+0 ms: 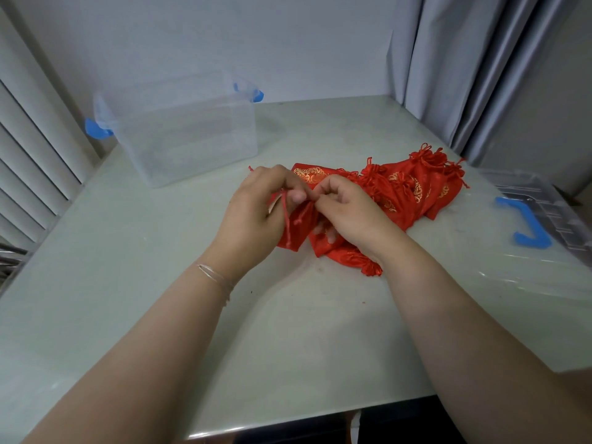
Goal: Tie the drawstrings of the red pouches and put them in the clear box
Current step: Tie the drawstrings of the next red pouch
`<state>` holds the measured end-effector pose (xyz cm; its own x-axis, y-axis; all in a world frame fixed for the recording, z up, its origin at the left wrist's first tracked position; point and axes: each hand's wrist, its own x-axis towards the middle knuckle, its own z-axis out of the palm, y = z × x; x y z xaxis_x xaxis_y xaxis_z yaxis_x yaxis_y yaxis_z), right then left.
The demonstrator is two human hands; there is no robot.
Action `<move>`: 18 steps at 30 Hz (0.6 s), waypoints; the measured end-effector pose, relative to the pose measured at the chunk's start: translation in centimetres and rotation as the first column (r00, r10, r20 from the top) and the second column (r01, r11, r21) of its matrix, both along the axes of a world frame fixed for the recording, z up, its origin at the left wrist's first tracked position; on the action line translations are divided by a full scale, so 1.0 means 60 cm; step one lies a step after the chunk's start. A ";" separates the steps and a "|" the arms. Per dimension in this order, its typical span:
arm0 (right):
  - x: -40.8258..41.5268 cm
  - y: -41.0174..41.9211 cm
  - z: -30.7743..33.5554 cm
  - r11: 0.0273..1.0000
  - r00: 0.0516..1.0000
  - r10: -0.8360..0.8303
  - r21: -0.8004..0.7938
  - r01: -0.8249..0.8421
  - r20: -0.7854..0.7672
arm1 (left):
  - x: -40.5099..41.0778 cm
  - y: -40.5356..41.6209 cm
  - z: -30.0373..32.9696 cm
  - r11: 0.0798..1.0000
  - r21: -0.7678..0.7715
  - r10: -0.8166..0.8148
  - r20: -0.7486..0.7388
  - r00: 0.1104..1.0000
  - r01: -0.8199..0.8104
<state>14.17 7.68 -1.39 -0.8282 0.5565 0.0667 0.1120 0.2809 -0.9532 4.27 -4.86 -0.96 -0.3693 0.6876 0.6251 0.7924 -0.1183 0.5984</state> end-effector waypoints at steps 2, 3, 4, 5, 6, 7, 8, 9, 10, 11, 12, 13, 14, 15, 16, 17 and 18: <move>-0.001 -0.006 0.005 0.960 0.998 0.048 -0.275 -0.059 -0.046 | 0.006 0.000 0.005 0.997 0.019 -0.072 0.325 0.943 0.070; -0.001 -0.008 0.008 0.919 0.994 0.067 -0.384 -0.093 -0.080 | 0.006 0.000 0.009 0.997 0.040 -0.070 0.427 0.902 0.059; -0.001 -0.008 0.008 0.894 0.991 0.083 -0.432 -0.120 -0.104 | 0.006 0.002 0.012 0.998 0.045 -0.051 0.502 0.864 0.033; -0.002 -0.008 0.006 0.901 0.989 0.097 -0.412 -0.133 -0.107 | 0.005 0.003 0.015 0.999 0.032 -0.023 0.569 0.822 0.005; -0.004 -0.008 0.002 0.940 0.991 0.106 -0.317 -0.128 -0.087 | 0.003 0.005 0.015 1.000 0.002 0.015 0.633 0.774 -0.022; -0.005 -0.009 -0.003 0.982 0.993 0.107 -0.152 -0.114 -0.052 | 0.000 0.007 0.013 0.998 -0.042 0.063 0.684 0.727 -0.047; -0.006 -0.011 -0.007 0.994 0.994 0.104 0.027 -0.103 -0.020 | -0.005 0.008 0.010 0.993 -0.093 0.113 0.718 0.686 -0.067; -0.008 -0.015 -0.011 0.981 0.994 0.106 0.164 -0.104 -0.005 | -0.010 0.009 0.006 0.986 -0.143 0.161 0.740 0.654 -0.080; -0.010 -0.019 -0.014 0.963 0.993 0.117 0.246 -0.113 -0.003 | -0.014 0.008 0.003 0.978 -0.191 0.203 0.752 0.627 -0.087; -0.011 -0.022 -0.016 0.950 0.991 0.131 0.289 -0.123 -0.010 | -0.019 0.006 0.001 0.969 -0.233 0.236 0.760 0.606 -0.085; -0.012 -0.024 -0.018 0.939 0.990 0.139 0.319 -0.126 -0.017 | -0.022 0.006 0.000 0.962 -0.263 0.254 0.765 0.592 -0.073; -0.013 -0.025 -0.018 0.934 0.990 0.137 0.335 -0.121 -0.024 | -0.023 0.005 -0.001 0.957 -0.285 0.263 0.766 0.587 -0.056; -0.013 -0.025 -0.019 0.936 0.991 0.128 0.335 -0.109 -0.035 | -0.022 0.004 0.000 0.951 -0.305 0.270 0.765 0.585 -0.041; -0.013 -0.025 -0.020 0.942 0.992 0.115 0.324 -0.091 -0.057 | -0.021 0.004 0.003 0.948 -0.317 0.276 0.765 0.582 -0.033; -0.013 -0.024 -0.020 0.946 0.991 0.102 0.315 -0.070 -0.084 | -0.020 0.004 0.005 0.947 -0.320 0.280 0.769 0.575 -0.032; -0.011 -0.024 -0.019 0.946 0.990 0.092 0.319 -0.052 -0.110 | -0.020 0.004 0.008 0.947 -0.319 0.279 0.771 0.572 -0.031; -0.010 -0.024 -0.019 0.941 0.988 0.089 0.336 -0.041 -0.130 | -0.020 0.003 0.009 0.947 -0.319 0.273 0.767 0.581 -0.025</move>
<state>13.55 6.25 -2.53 -0.8305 0.4280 0.3565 -0.0457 0.5855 -0.8093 3.05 -4.69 -0.39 -0.7405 0.6542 -0.1540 -0.0235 0.2038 0.9787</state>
